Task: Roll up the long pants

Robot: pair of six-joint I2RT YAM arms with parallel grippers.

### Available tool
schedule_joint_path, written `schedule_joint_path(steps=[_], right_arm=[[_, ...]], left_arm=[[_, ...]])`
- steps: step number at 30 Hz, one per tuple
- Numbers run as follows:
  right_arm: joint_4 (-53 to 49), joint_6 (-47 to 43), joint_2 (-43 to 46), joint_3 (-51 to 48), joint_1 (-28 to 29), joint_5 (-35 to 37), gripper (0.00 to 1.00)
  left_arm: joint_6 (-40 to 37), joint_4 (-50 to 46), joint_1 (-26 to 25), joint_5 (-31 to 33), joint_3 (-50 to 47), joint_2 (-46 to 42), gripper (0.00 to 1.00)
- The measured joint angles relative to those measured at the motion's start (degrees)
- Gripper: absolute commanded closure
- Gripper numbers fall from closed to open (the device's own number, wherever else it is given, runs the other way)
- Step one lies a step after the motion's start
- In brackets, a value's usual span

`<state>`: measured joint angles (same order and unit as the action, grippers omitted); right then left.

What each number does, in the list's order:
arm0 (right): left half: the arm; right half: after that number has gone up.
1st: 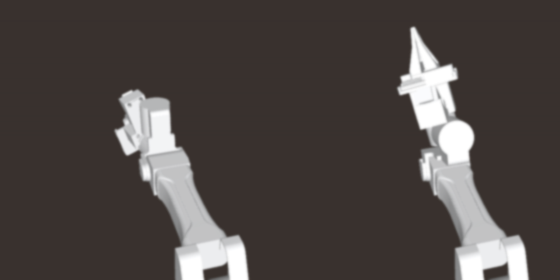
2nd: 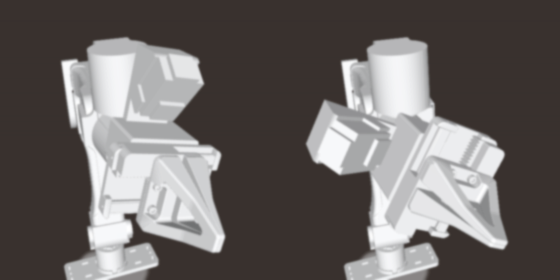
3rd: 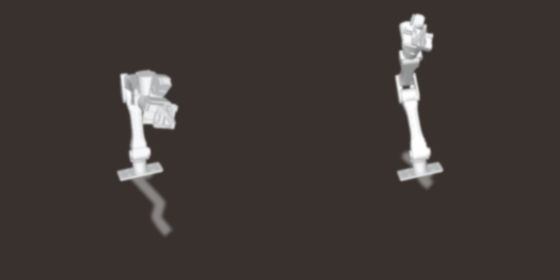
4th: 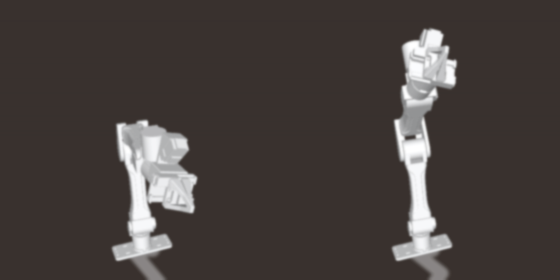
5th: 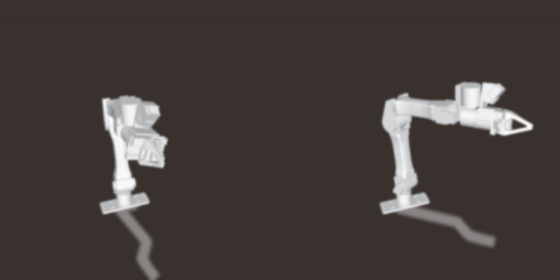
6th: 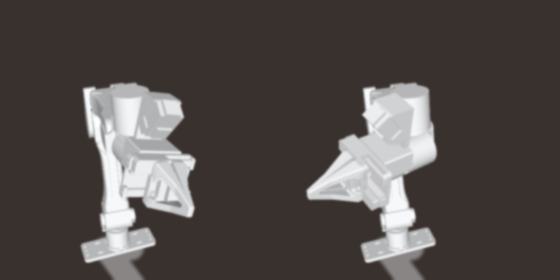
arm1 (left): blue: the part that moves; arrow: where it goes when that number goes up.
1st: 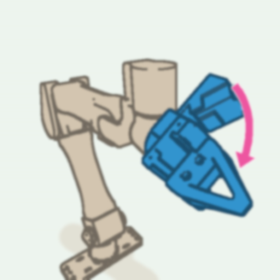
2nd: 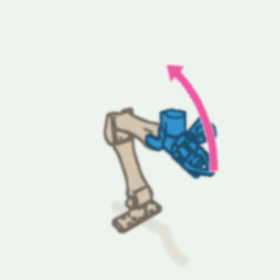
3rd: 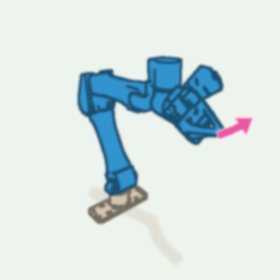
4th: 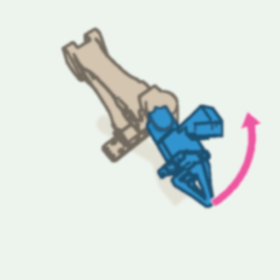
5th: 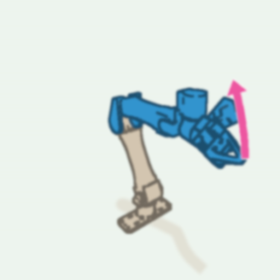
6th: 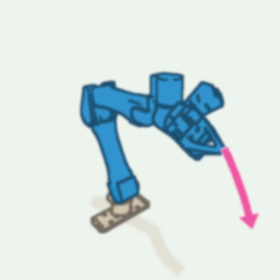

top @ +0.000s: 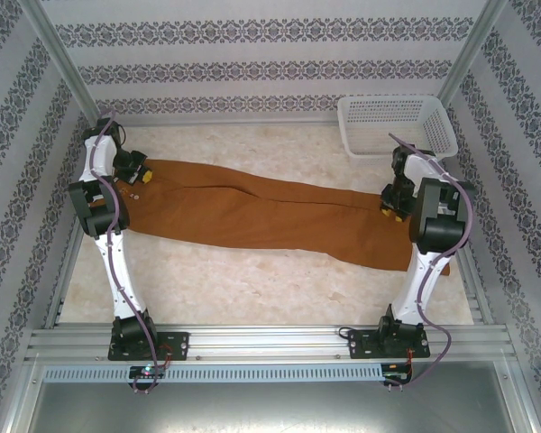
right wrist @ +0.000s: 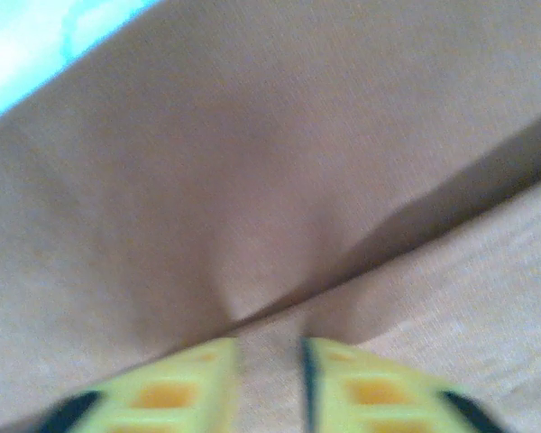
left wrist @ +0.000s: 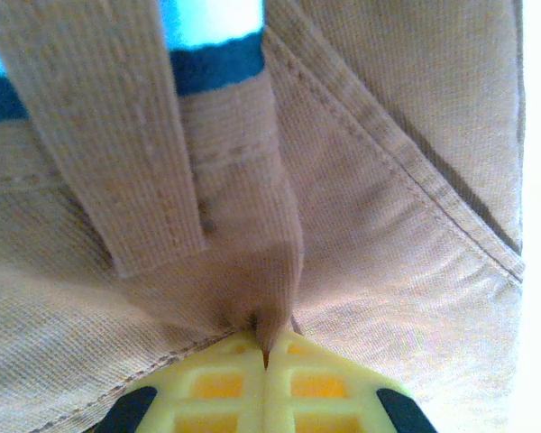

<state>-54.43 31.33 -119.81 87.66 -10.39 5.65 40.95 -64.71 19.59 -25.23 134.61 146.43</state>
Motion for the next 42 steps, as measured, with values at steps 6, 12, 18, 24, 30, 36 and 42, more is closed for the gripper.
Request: schedule_joint_path(steps=[6, 12, 18, 24, 30, 36, 42], right_arm=[[-1.03, -1.36, -0.85, 1.64, -0.04, 1.4, 1.0], [-1.07, -2.64, -0.2, 1.66, -1.25, 2.29, 1.0], [-1.75, -3.65, 2.64, 1.68, -2.91, 3.5, 0.34], [-3.26, -5.55, 4.37, 2.12, -6.54, 5.07, 0.29], [-3.3, -7.21, 5.18, 1.73, -12.26, 5.81, 0.29], [-3.65, -7.78, 5.18, 1.05, -12.72, 6.05, 0.29], [-3.72, -8.28, 5.18, 1.05, -12.76, 7.06, 0.29]], left_arm=[[0.0, 0.04, 0.26, -0.28, 0.0, 0.0, 1.0], [0.13, 0.09, 0.63, -0.66, 0.0, 0.0, 1.0], [1.01, 0.7, 1.7, -0.42, 0.0, -0.66, 1.0], [1.55, 0.92, 4.17, 0.09, 0.0, -3.1, 1.0], [1.62, 1.09, 5.16, 0.02, 0.0, -4.52, 1.0], [2.03, 1.31, 5.16, -0.02, 0.0, -4.52, 1.0], [2.36, 1.31, 5.18, 0.11, 0.0, -4.5, 1.0]])
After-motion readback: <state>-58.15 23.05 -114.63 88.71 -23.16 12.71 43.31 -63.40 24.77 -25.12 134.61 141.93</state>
